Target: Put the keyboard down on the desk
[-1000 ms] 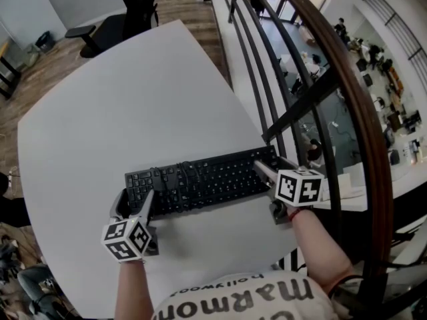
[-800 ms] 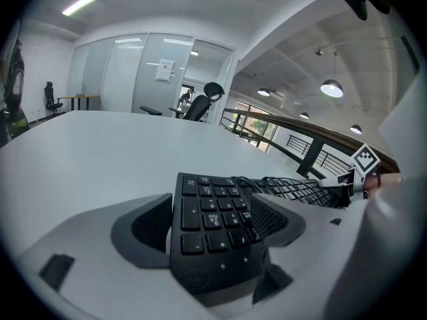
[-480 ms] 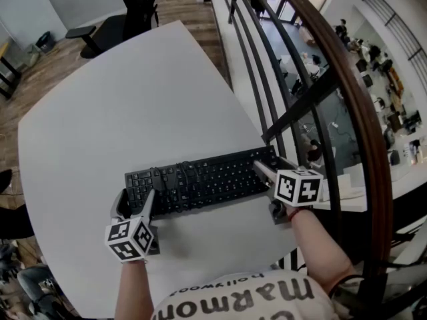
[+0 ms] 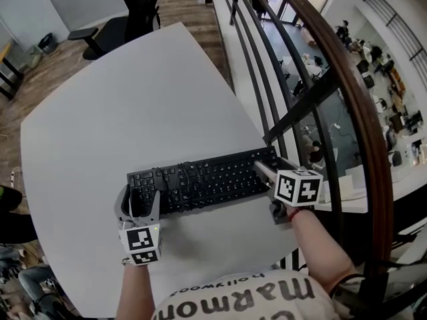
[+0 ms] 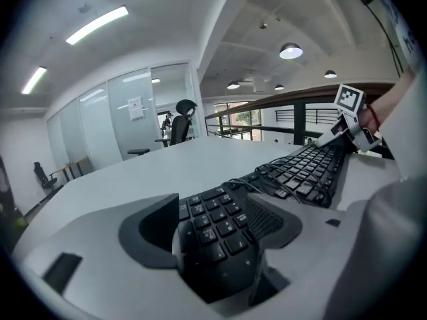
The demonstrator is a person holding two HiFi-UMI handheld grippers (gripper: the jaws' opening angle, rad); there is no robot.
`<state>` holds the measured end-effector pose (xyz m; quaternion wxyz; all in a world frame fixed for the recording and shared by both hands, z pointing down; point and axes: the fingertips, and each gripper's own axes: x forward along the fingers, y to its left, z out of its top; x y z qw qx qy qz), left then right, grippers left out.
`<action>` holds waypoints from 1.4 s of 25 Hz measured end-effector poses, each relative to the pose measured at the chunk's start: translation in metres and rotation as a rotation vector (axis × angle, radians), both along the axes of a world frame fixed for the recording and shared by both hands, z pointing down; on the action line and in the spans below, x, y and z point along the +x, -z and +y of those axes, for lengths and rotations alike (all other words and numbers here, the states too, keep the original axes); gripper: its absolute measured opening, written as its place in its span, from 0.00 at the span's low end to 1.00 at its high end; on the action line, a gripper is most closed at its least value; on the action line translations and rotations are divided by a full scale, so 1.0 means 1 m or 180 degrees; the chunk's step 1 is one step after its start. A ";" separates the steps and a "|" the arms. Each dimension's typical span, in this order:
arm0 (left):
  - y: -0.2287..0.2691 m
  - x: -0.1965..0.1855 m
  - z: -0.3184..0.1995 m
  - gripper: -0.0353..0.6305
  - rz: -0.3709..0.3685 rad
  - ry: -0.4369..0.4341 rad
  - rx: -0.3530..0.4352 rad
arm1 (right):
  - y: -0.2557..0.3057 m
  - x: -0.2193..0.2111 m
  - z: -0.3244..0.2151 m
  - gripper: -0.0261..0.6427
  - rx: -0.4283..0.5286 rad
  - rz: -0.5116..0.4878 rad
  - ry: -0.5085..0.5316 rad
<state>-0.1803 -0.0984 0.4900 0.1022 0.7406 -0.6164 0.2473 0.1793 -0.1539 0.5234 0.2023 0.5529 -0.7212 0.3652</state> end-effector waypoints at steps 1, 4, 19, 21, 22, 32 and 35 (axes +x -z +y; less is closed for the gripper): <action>-0.001 0.003 0.000 0.50 -0.0017 -0.0052 -0.0023 | 0.000 0.000 0.000 0.56 -0.0001 0.0000 -0.0002; 0.000 0.004 -0.001 0.45 0.0011 -0.0021 -0.0107 | -0.001 0.000 -0.002 0.56 -0.0006 0.0006 -0.0006; 0.054 0.048 0.031 0.06 0.1101 -0.0485 -0.0416 | -0.002 0.002 -0.004 0.56 0.0014 0.0008 -0.0038; 0.055 0.065 0.045 0.06 0.1068 -0.0801 -0.0544 | -0.001 0.003 -0.005 0.56 0.0051 0.0039 -0.0040; 0.055 0.070 0.052 0.06 0.1013 -0.0906 -0.0570 | 0.001 0.004 -0.005 0.57 0.0087 0.0096 -0.0025; 0.065 0.060 0.104 0.06 0.0895 -0.1051 -0.0543 | 0.040 0.014 0.021 0.46 0.0649 0.0922 -0.0048; 0.075 0.059 0.104 0.06 0.0974 -0.1042 -0.0496 | 0.040 0.017 0.033 0.24 0.0612 0.0822 -0.0214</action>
